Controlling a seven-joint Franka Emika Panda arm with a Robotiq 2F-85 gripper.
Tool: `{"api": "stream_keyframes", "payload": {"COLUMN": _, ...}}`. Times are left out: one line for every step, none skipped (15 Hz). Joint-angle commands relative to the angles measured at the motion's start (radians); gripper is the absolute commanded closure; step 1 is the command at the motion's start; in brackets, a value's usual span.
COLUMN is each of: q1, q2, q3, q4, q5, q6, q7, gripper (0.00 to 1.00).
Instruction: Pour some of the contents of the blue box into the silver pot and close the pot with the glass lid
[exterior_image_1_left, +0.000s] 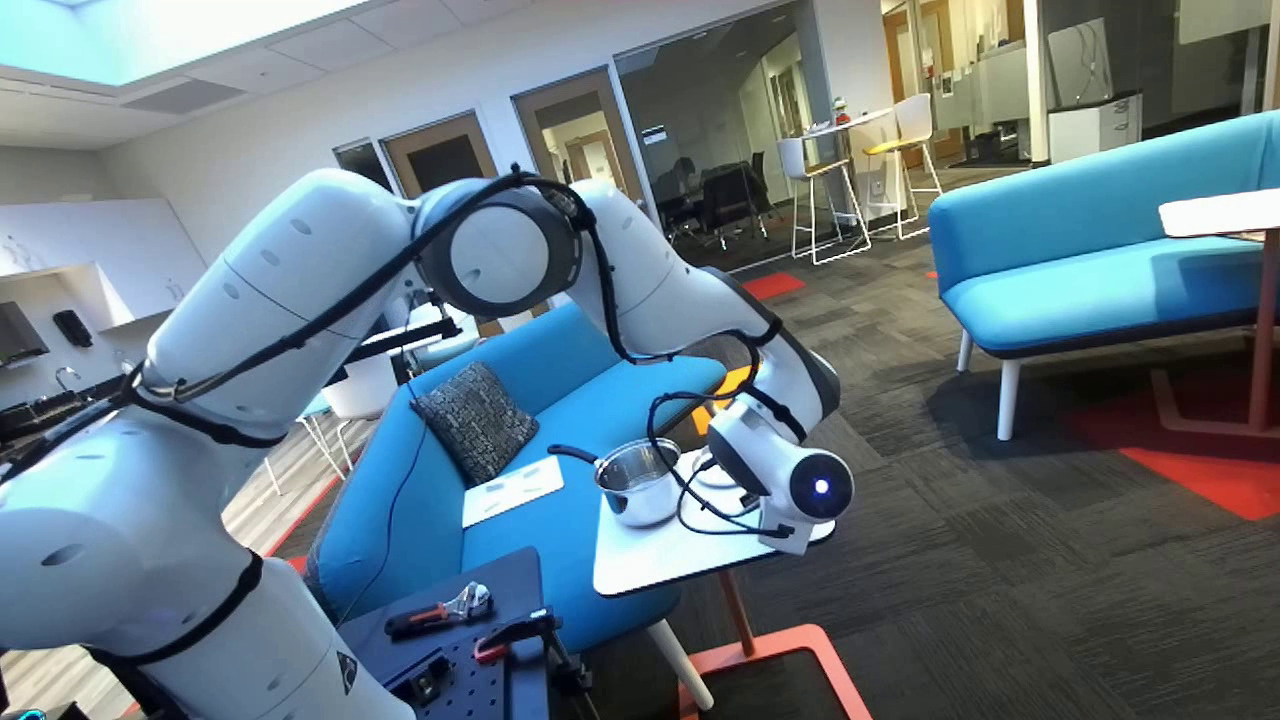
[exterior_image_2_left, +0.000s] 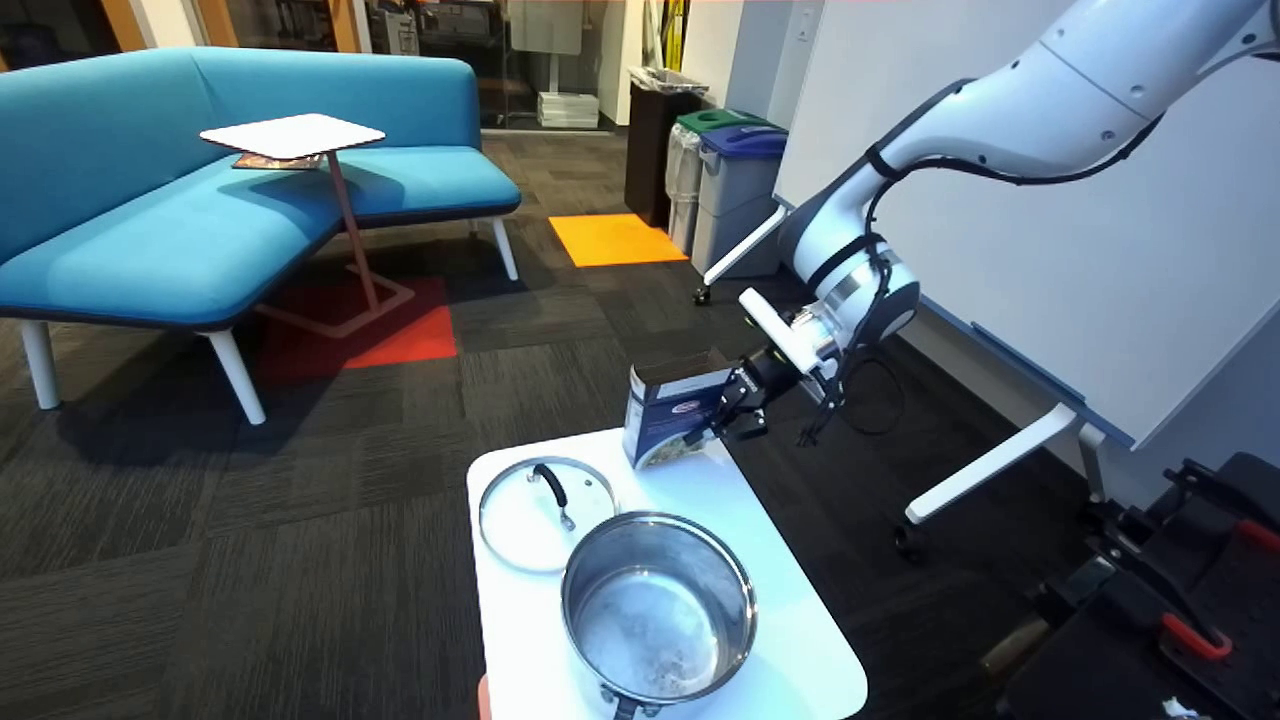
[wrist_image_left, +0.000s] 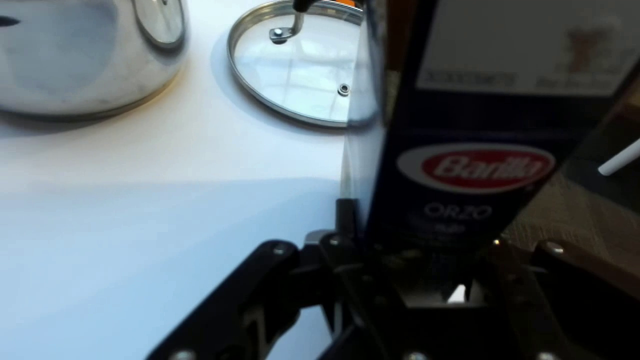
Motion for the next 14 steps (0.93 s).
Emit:
{"api": "stream_keyframes", "payload": {"q1": 0.002, "q2": -0.176, "q3": -0.038, "q4": -0.159, "q5": -0.137, "q6": -0.042, "q7": 0.003, "gripper": 0.83}}
{"api": "stream_keyframes", "payload": {"q1": 0.006, "q2": -0.224, "q3": -0.049, "q4": -0.205, "q5": -0.190, "q6": -0.043, "q7": 0.013, "gripper": 0.83}}
{"api": "stream_keyframes", "payload": {"q1": 0.008, "q2": -0.261, "q3": -0.056, "q4": -0.237, "q5": -0.237, "q6": -0.047, "q7": 0.019, "gripper": 0.83}}
{"api": "stream_keyframes", "payload": {"q1": 0.011, "q2": -0.306, "q3": -0.062, "q4": -0.279, "q5": -0.282, "q6": -0.051, "q7": 0.027, "gripper": 0.83}}
{"api": "stream_keyframes", "payload": {"q1": 0.015, "q2": -0.352, "q3": -0.065, "q4": -0.322, "q5": -0.324, "q6": -0.056, "q7": 0.042, "gripper": 0.83}}
{"api": "stream_keyframes", "payload": {"q1": 0.021, "q2": -0.396, "q3": -0.068, "q4": -0.362, "q5": -0.365, "q6": -0.060, "q7": 0.061, "gripper": 0.83}}
{"api": "stream_keyframes", "payload": {"q1": 0.025, "q2": -0.433, "q3": -0.067, "q4": -0.394, "q5": -0.398, "q6": -0.065, "q7": 0.080, "gripper": 0.83}}
{"api": "stream_keyframes", "payload": {"q1": 0.034, "q2": -0.481, "q3": -0.064, "q4": -0.435, "q5": -0.433, "q6": -0.069, "q7": 0.115, "gripper": 0.83}}
{"api": "stream_keyframes", "payload": {"q1": 0.042, "q2": -0.514, "q3": -0.062, "q4": -0.462, "q5": -0.458, "q6": -0.064, "q7": 0.147, "gripper": 0.83}}
{"api": "stream_keyframes", "payload": {"q1": 0.055, "q2": -0.551, "q3": -0.057, "q4": -0.487, "q5": -0.486, "q6": -0.061, "q7": 0.185, "gripper": 0.83}}
{"api": "stream_keyframes", "payload": {"q1": 0.071, "q2": -0.587, "q3": -0.055, "q4": -0.513, "q5": -0.513, "q6": -0.051, "q7": 0.232, "gripper": 0.83}}
{"api": "stream_keyframes", "payload": {"q1": 0.087, "q2": -0.619, "q3": -0.050, "q4": -0.532, "q5": -0.540, "q6": -0.049, "q7": 0.279, "gripper": 0.83}}
{"api": "stream_keyframes", "payload": {"q1": 0.103, "q2": -0.647, "q3": -0.044, "q4": -0.545, "q5": -0.564, "q6": -0.044, "q7": 0.324, "gripper": 0.83}}
{"api": "stream_keyframes", "payload": {"q1": 0.120, "q2": -0.671, "q3": -0.038, "q4": -0.553, "q5": -0.595, "q6": -0.046, "q7": 0.375, "gripper": 0.83}}
